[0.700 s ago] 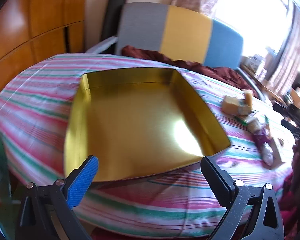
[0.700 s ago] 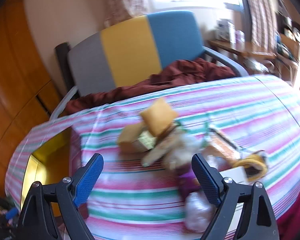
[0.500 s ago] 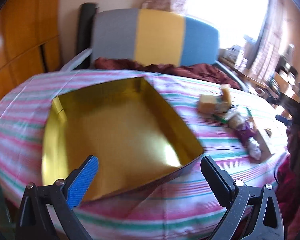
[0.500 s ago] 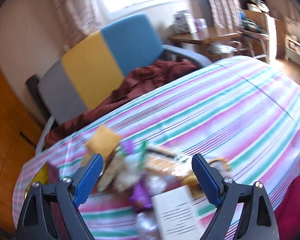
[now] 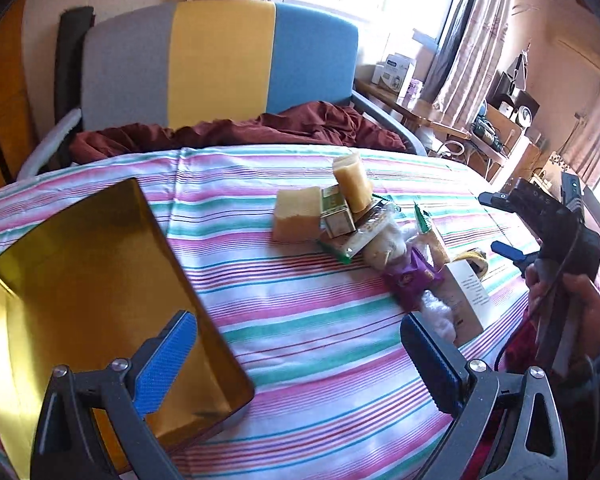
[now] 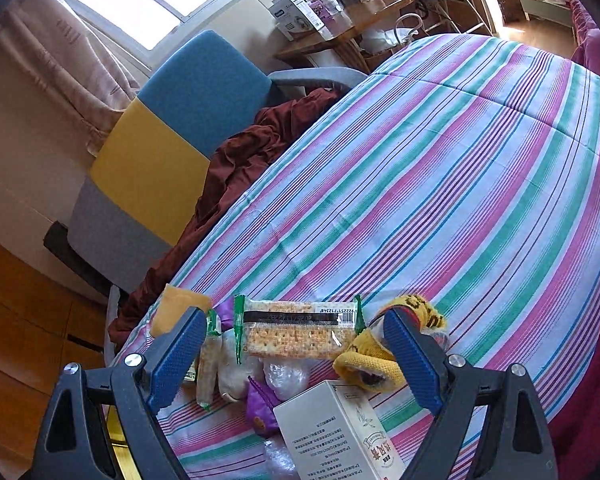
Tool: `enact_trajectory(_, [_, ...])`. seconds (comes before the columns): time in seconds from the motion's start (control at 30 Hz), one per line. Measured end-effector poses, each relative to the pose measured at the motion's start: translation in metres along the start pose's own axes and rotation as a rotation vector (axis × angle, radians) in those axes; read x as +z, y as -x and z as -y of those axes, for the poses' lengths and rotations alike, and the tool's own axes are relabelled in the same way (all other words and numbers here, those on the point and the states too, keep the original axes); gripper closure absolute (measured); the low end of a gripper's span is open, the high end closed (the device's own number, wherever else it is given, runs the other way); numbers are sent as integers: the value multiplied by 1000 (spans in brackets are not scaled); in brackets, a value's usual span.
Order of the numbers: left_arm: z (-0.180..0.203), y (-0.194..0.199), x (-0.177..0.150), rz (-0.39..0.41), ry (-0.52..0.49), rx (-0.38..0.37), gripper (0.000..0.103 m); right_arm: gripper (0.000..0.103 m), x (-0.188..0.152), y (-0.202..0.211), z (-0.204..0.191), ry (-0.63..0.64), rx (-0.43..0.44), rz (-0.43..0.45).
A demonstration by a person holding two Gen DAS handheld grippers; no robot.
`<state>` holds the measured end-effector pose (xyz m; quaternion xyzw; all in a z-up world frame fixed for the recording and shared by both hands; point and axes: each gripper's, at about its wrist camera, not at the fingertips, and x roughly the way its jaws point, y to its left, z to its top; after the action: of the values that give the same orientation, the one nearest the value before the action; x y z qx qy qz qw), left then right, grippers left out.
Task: Organize objects
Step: 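Move the left tool from the gold tray toward the item pile, then grasp the clear plastic bag with the left tool while the right tool grasps the white box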
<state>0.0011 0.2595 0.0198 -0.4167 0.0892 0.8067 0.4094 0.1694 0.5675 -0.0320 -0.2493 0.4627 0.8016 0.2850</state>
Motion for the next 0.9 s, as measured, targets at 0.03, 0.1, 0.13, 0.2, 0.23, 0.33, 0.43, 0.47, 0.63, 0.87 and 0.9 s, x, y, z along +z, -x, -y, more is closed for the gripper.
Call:
enact_trajectory(0.03, [3,-5,2,-8,-4,0,3,12,1,0,1,-7,5,0])
enact_trajectory(0.1, [12,-15,7,-21,-26,-2,3,12,3,1,3,-23,13,4])
enact_trajectory(0.13, [16,-19,8,-27,-35,1,4,11,4,2,5,-33,13,7])
enact_trajectory(0.2, [30,-27,11,-44,-65,-19,9,11,4,2,10,-47,-11,7])
enact_trajectory(0.23, [37,-31,11,-54,-84,-37,11,11,4,1,12,-54,-19,1])
enact_trajectory(0.33, [70,-46,10,-106,-168,-128,24,12,5,2,20,-95,-7,-2])
enact_trajectory(0.43, [95,-57,7,-135,-223,-181,30,11,7,8,19,-90,4,28])
enact_trajectory(0.47, [103,-61,6,-143,-239,-188,32,11,7,8,18,-85,9,30])
enact_trajectory(0.63, [126,-89,-10,-222,-276,-221,38,12,5,1,15,-85,39,-13])
enact_trajectory(0.87, [133,-123,-22,-289,-219,-246,50,11,5,1,11,-61,39,-13])
enact_trajectory(0.9, [133,-129,-22,-295,-207,-248,50,11,6,1,11,-55,35,-13])
